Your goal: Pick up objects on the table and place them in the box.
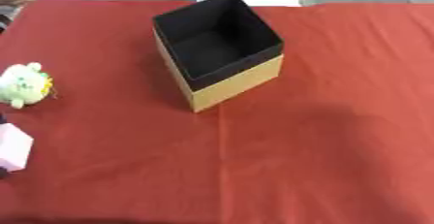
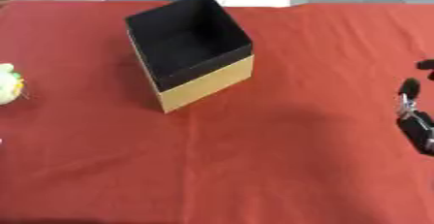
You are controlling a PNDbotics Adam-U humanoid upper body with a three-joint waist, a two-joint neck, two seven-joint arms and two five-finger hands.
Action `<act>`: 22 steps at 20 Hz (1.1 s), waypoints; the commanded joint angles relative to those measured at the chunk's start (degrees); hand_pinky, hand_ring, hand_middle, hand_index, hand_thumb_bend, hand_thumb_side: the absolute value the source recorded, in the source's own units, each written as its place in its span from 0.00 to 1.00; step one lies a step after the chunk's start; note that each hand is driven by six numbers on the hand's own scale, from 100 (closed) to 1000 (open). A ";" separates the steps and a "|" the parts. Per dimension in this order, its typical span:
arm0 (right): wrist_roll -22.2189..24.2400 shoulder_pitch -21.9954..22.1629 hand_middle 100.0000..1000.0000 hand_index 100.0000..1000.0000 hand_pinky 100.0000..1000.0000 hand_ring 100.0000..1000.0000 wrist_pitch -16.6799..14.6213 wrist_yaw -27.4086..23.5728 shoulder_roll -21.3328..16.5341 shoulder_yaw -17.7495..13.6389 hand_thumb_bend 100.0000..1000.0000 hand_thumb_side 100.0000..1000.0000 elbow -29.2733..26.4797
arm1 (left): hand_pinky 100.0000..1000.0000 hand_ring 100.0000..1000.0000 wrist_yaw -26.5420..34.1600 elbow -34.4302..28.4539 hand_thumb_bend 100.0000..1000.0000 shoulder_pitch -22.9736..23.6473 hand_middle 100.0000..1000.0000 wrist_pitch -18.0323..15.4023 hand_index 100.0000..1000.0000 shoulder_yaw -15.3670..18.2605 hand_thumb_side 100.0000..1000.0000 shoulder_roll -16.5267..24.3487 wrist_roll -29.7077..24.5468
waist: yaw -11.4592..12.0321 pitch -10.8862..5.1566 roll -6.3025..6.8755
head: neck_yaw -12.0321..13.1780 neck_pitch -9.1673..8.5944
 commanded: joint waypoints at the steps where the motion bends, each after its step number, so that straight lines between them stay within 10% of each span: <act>1: -0.30 -0.17 0.45 0.65 0.46 0.42 0.00 -0.02 -0.96 -0.58 0.00 0.00 -0.93 | 0.61 0.54 2.23 -2.87 0.48 -1.15 0.50 -2.35 0.65 1.70 0.51 3.34 -4.31 | 0.11 -0.84 0.17 | -0.36 0.29; 13: 0.94 -1.58 0.45 0.66 0.45 0.42 -1.34 -0.54 -2.03 -0.39 0.00 0.00 -0.93 | 0.53 0.48 11.70 -13.01 0.32 -14.43 0.46 -6.76 0.63 -4.10 0.29 2.60 -5.51 | -2.15 -1.26 0.88 | 1.06 0.29; 22: 1.72 -2.71 0.45 0.66 0.45 0.42 -2.38 -1.40 -2.42 -0.12 0.00 0.00 -0.93 | 0.55 0.49 19.59 -13.30 0.20 -27.29 0.49 -7.72 0.65 -8.62 0.11 -6.77 -8.43 | -3.99 -1.45 1.22 | 1.52 0.29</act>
